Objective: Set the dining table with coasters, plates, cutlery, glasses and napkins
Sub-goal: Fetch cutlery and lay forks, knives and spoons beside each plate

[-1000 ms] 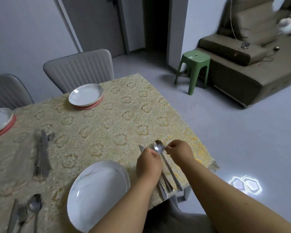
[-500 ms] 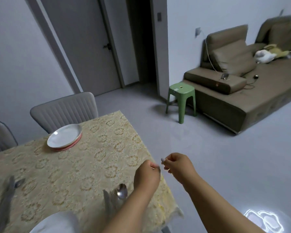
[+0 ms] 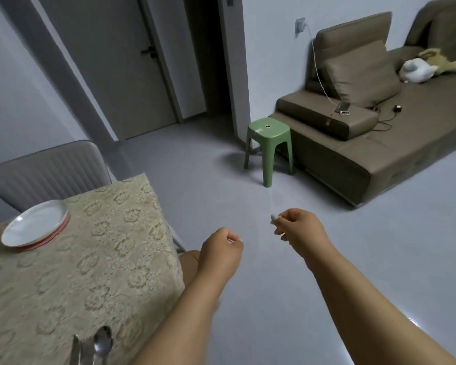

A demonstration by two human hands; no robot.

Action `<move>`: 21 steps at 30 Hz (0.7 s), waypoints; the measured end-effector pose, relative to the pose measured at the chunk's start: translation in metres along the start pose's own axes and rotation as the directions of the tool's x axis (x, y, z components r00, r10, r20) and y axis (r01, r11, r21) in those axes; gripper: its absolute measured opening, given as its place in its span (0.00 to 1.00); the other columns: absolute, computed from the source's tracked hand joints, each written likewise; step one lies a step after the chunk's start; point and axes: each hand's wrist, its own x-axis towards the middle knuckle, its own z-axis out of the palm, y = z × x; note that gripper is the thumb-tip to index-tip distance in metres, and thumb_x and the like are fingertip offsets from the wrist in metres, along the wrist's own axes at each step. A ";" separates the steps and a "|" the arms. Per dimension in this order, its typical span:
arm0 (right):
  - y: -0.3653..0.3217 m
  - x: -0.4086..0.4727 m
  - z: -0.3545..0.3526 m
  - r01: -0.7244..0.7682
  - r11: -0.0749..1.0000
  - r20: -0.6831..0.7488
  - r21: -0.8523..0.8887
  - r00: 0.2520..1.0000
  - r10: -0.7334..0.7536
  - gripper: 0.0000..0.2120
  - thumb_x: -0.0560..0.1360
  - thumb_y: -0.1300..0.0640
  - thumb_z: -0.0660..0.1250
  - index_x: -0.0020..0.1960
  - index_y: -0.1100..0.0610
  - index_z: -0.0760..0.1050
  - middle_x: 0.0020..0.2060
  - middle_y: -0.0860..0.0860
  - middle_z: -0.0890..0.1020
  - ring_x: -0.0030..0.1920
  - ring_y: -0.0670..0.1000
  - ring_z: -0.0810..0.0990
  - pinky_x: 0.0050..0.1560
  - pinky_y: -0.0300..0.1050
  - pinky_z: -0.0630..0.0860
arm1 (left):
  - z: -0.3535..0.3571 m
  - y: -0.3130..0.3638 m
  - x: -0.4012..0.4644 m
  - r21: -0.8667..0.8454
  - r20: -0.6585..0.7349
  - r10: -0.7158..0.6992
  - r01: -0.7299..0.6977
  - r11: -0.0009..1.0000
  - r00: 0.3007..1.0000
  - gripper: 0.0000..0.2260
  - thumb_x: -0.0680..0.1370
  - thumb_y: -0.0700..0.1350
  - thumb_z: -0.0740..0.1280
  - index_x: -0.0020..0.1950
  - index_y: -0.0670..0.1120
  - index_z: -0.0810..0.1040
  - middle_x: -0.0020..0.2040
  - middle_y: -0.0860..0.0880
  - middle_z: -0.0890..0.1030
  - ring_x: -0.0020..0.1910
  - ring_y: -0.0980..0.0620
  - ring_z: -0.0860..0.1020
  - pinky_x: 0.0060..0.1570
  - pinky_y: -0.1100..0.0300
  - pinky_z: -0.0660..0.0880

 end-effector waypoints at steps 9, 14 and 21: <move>-0.037 0.137 0.011 0.044 0.994 0.123 -0.102 0.992 -0.031 0.11 0.76 0.51 0.67 0.43 0.58 0.79 0.35 0.50 0.82 0.34 0.47 0.77 0.35 0.40 0.71 | -0.002 0.019 0.125 0.092 -0.049 0.032 -0.027 0.995 0.998 0.06 0.76 0.48 0.65 0.39 0.52 0.74 0.40 0.55 0.80 0.41 0.52 0.80 0.43 0.59 0.77; -0.088 0.237 0.029 0.088 0.992 0.120 -0.093 0.990 -0.077 0.10 0.76 0.52 0.66 0.44 0.58 0.79 0.36 0.52 0.82 0.35 0.47 0.77 0.36 0.40 0.72 | -0.016 0.044 0.216 0.245 -0.041 0.048 -0.036 0.969 0.998 0.06 0.77 0.47 0.62 0.41 0.54 0.74 0.39 0.57 0.78 0.40 0.55 0.78 0.37 0.61 0.73; -0.144 0.365 0.088 0.128 0.989 0.246 -0.078 0.963 -0.106 0.10 0.77 0.52 0.66 0.44 0.59 0.79 0.36 0.52 0.82 0.34 0.47 0.76 0.37 0.40 0.72 | -0.042 0.064 0.330 0.285 -0.122 -0.021 0.055 0.957 0.992 0.05 0.77 0.48 0.62 0.45 0.52 0.78 0.41 0.56 0.80 0.42 0.54 0.79 0.42 0.57 0.78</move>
